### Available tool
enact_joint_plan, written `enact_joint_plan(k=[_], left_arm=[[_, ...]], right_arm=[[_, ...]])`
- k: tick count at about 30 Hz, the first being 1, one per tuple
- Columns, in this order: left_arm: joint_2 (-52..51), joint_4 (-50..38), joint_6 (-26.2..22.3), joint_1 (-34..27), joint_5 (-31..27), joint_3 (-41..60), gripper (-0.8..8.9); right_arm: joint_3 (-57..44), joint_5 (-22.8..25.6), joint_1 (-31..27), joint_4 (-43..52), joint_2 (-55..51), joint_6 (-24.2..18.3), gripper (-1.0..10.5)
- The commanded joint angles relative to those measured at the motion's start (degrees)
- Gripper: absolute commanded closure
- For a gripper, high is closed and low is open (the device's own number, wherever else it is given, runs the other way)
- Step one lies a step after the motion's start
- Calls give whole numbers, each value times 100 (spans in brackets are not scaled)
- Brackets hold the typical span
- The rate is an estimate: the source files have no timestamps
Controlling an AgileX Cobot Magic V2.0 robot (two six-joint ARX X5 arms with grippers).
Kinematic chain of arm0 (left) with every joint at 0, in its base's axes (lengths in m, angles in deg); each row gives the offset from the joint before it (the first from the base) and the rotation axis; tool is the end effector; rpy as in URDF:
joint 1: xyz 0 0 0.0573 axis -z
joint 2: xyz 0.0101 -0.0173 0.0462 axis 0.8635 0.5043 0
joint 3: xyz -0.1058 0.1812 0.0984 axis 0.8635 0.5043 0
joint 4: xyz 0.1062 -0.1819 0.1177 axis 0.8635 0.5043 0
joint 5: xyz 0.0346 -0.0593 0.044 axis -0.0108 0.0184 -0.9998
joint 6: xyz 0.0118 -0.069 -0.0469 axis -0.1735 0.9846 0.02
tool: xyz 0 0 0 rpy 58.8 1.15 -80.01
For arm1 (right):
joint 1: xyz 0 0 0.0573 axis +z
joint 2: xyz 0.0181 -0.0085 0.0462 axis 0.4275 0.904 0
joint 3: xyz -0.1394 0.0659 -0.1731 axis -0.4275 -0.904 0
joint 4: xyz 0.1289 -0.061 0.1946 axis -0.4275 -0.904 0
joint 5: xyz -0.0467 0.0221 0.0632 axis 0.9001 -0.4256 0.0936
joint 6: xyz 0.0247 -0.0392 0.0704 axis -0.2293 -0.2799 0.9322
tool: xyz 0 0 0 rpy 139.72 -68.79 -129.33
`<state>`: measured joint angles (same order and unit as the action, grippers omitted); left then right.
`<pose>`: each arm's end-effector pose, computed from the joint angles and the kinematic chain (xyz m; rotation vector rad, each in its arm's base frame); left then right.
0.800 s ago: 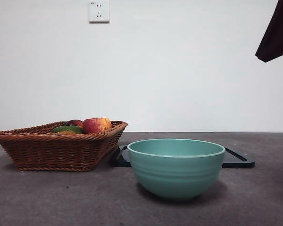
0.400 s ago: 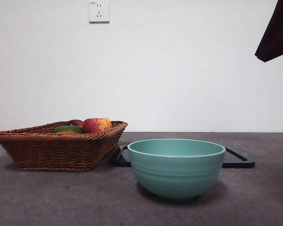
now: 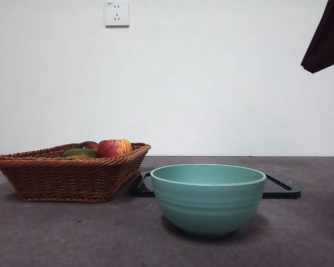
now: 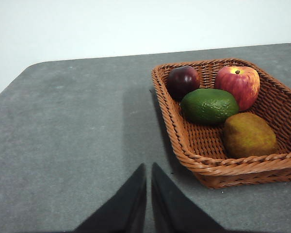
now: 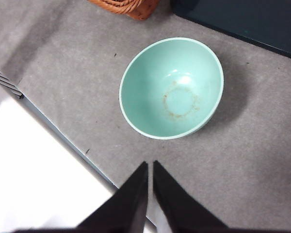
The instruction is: Pick up the wifruite, put it on the bowl, pick up the plate, put it on desk
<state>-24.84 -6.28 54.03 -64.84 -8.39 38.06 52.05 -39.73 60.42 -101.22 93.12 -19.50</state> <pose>0.1566 -0.0007 0.1516 0.0693 0.1355 -0.1244 0.1362 0.1243 0.2215 0.1140 0.9514 0.7732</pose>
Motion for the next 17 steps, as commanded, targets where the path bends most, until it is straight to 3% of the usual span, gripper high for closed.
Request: enact_joint_plan(k=[1,6,10,17], left_arm=[[-9,50,31,-11,-9,118,797],[-9,50,31,-11,-9,118,797],[-9,50,31,-13,-9,116,797],[-9,50,31,-11,-9,116,797]], right_arm=[[85,9,42,39,37,-70,940],[85,15,76,46,-87,-133,940],[81,483,-61,291,-345,-726,940],[-175,1189,-1298,1305,-1283,-1235,940]])
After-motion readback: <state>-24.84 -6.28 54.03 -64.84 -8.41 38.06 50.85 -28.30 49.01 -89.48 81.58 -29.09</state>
